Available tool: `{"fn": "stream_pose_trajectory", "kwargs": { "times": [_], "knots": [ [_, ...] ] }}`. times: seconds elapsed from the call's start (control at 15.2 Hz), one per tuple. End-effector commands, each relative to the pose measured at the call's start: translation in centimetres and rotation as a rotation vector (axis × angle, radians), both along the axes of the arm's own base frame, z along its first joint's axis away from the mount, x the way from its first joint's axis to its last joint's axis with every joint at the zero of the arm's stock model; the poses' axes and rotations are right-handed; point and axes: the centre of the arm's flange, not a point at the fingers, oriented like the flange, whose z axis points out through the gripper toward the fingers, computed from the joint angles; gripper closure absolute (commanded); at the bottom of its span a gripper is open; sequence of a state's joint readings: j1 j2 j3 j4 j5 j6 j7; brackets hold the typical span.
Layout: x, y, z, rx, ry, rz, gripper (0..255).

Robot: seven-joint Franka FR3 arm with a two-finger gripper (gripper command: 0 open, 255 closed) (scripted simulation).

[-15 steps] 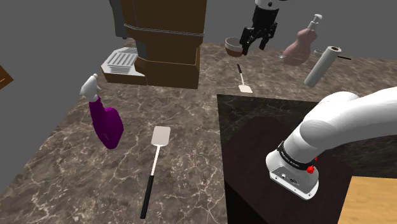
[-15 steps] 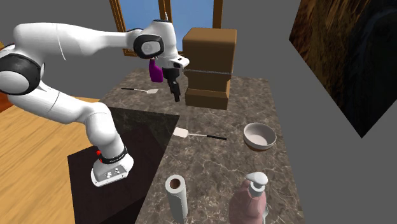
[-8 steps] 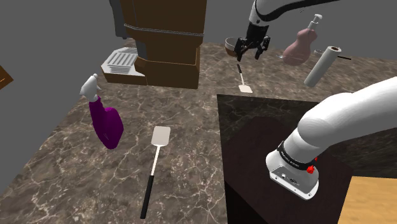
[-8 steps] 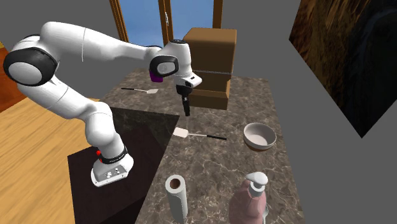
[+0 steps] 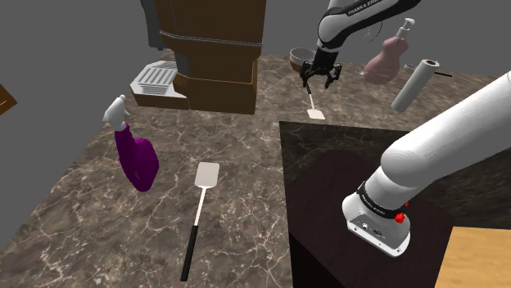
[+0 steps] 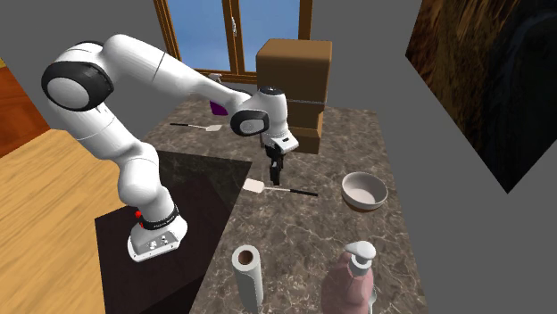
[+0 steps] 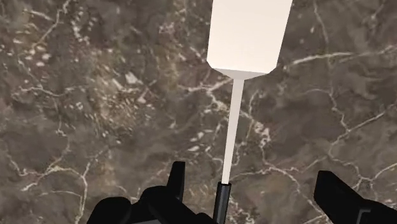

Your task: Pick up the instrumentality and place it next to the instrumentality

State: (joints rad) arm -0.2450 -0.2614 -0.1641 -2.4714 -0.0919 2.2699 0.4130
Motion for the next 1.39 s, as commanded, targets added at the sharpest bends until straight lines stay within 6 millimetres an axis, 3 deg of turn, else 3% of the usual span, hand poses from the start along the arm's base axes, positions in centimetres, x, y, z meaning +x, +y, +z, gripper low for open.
{"fn": "stream_pose_trajectory", "kwargs": {
  "times": [0.0,0.46,0.99,1.06,1.32],
  "knots": [
    [0.2,-1.0,-1.5,0.003,-0.006,-0.043,0],
    [0.4,-1.2,-5.5,0.003,-0.006,-0.043,0],
    [0.4,-1.2,-5.5,0.003,-0.006,-0.043,0],
    [0.4,-1.2,-5.5,0.003,-0.006,-0.043,255],
    [0.4,-1.2,-5.5,0.003,-0.006,-0.043,255]
  ]
}}
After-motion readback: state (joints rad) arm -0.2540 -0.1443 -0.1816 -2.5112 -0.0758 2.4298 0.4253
